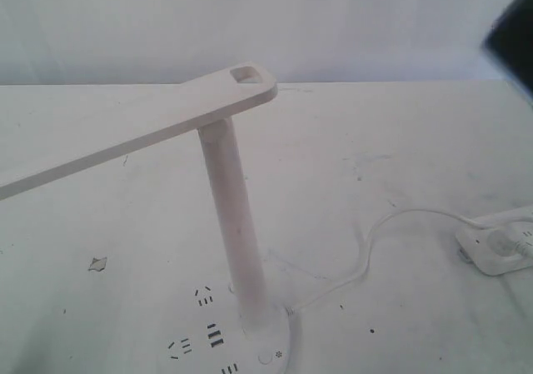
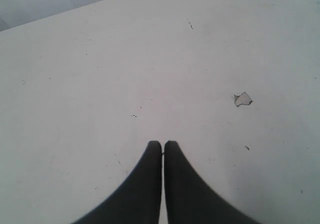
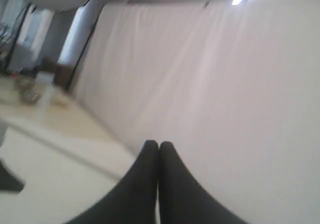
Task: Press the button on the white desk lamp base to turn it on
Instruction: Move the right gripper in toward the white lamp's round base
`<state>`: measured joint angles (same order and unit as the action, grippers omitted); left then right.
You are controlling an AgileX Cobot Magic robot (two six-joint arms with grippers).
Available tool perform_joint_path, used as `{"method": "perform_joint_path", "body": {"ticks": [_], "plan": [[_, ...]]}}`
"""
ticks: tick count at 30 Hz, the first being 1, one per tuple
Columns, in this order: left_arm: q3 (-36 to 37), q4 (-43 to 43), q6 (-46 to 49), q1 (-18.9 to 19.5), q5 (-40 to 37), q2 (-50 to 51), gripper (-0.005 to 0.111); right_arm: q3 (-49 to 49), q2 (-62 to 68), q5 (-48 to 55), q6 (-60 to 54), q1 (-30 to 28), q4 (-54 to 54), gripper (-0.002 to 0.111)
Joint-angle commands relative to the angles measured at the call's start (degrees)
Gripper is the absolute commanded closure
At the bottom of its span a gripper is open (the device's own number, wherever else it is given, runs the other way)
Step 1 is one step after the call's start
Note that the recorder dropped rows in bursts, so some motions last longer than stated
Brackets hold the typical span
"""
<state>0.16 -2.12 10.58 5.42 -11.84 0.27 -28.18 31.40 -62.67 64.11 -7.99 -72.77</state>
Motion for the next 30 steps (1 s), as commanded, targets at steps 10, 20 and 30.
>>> {"method": "perform_joint_path", "body": {"ticks": [10, 20, 30], "plan": [[-0.2, -0.4, 0.0, 0.1, 0.2, -0.3, 0.106, 2.7, 17.2, -0.3, 11.2, 6.2, -27.2, 0.108], [-0.2, -0.4, 0.0, 0.1, 0.2, -0.3, 0.106, 6.5, 29.8, 23.1, 9.5, 25.8, -27.2, 0.108], [-0.2, -0.4, 0.0, 0.1, 0.2, -0.3, 0.106, 4.4, 42.1, 37.3, 8.6, 39.7, -27.0, 0.108]]}}
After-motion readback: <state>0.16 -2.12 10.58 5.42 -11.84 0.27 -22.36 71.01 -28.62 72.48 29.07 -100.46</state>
